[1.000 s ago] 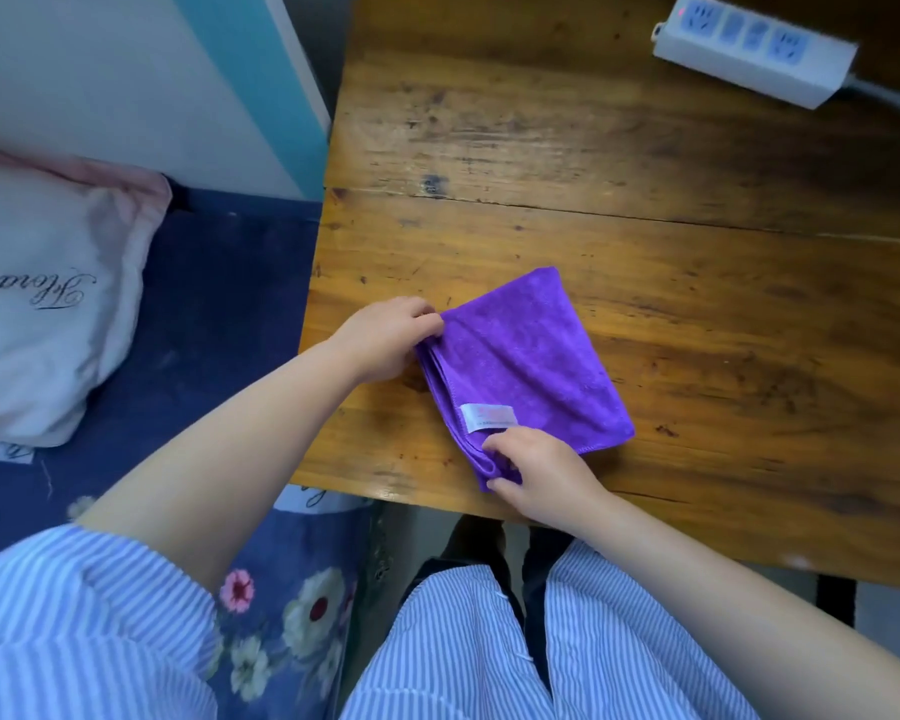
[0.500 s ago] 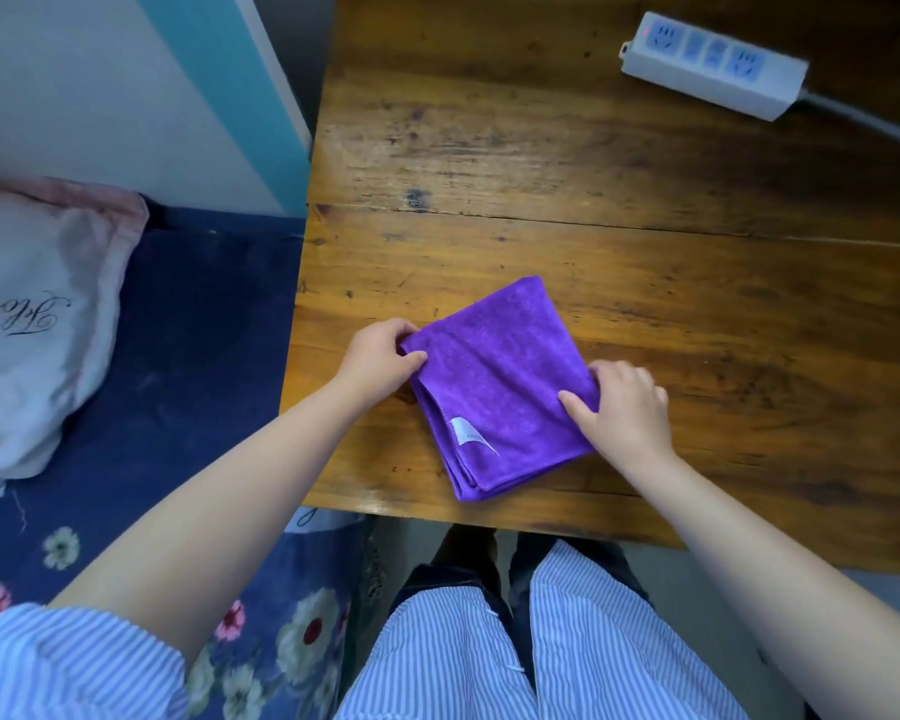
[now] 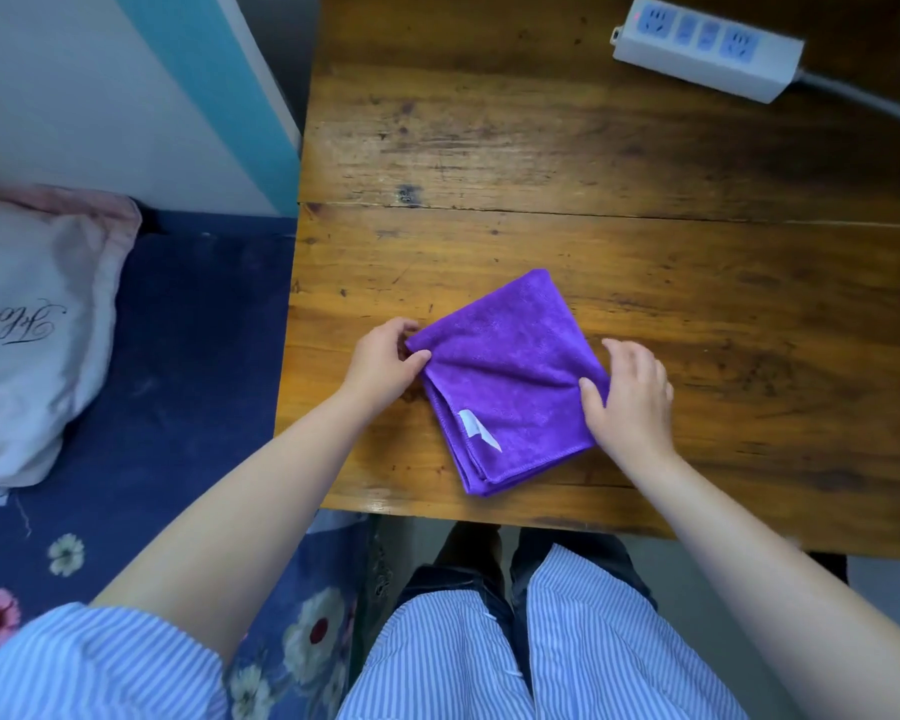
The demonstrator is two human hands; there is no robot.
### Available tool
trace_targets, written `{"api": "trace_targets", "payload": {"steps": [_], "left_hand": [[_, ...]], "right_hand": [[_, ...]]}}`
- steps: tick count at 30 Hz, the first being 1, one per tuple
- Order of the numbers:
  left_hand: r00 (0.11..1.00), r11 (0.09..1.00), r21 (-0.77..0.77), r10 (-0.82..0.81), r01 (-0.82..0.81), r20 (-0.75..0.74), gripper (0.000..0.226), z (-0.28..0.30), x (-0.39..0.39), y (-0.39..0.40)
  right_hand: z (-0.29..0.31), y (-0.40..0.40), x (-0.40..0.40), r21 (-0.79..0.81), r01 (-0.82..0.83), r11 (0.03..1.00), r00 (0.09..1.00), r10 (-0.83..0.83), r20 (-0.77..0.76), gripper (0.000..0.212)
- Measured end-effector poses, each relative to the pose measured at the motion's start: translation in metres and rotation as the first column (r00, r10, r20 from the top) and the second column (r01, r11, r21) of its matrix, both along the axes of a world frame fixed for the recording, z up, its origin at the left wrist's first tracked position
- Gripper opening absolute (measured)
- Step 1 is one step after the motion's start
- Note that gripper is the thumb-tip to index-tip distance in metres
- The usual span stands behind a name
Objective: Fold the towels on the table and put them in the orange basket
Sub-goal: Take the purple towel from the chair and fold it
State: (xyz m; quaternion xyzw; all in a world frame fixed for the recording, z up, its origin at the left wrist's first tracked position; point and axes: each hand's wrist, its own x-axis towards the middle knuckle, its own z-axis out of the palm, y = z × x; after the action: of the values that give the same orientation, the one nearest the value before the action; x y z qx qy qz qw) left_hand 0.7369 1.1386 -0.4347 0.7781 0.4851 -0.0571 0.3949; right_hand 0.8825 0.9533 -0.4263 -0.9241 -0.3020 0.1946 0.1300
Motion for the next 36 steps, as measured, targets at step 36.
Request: {"api": "trace_targets", "payload": {"steps": [36], "left_hand": [[0.590, 0.453, 0.460, -0.779, 0.763, -0.211, 0.052, -0.002, -0.025, 0.007]], "right_hand": [[-0.030, -0.005, -0.085, -0.363, -0.683, 0.634, 0.599, 0.770, 0.218, 0.075]]}}
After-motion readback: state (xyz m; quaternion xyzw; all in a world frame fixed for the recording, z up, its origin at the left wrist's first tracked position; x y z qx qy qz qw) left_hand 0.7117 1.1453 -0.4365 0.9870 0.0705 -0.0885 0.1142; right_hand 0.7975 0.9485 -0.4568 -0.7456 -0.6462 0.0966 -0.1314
